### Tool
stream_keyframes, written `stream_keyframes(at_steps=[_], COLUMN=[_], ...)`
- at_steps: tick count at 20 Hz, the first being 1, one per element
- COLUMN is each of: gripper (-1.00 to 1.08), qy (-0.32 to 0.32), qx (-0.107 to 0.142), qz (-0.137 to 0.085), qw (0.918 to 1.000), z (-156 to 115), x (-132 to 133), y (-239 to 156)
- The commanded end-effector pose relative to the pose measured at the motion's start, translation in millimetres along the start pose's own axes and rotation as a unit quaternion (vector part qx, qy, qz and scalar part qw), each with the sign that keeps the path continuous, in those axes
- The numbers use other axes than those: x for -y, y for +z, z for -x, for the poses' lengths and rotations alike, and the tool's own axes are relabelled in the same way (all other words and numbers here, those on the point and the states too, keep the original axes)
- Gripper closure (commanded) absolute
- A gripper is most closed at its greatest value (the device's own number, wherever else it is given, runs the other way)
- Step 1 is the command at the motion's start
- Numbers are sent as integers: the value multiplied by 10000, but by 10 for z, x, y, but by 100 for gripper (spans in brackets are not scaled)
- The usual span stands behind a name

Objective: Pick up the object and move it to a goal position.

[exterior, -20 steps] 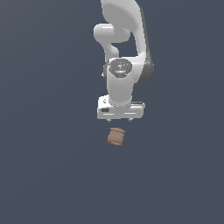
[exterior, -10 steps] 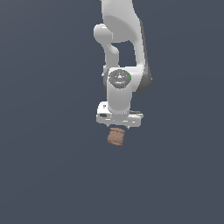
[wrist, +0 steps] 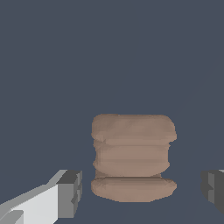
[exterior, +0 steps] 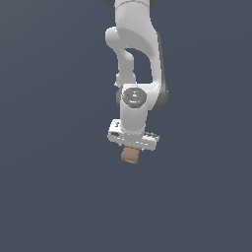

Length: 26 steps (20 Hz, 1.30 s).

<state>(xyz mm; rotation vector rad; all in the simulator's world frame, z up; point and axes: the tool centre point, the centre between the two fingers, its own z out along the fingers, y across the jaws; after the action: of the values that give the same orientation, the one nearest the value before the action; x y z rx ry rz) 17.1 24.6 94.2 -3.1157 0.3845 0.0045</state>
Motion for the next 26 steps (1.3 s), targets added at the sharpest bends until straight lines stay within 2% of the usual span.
stream_keyframes(at_steps=[1,6,15,20,21,26], gripper=[-92,-92,-92,-92,108,108], qy=[52,34,51,54,54,54], qx=[-15,-8,-14,-15,-15,-15], qz=[9,7,9,10,10,10], qw=[10000,10000,10000,10000,10000,10000], z=[-14,-7,-1,-14,-14,-14], x=[-3,-1,-6,-3,-3,-3], y=[19,51,456,521,521,521])
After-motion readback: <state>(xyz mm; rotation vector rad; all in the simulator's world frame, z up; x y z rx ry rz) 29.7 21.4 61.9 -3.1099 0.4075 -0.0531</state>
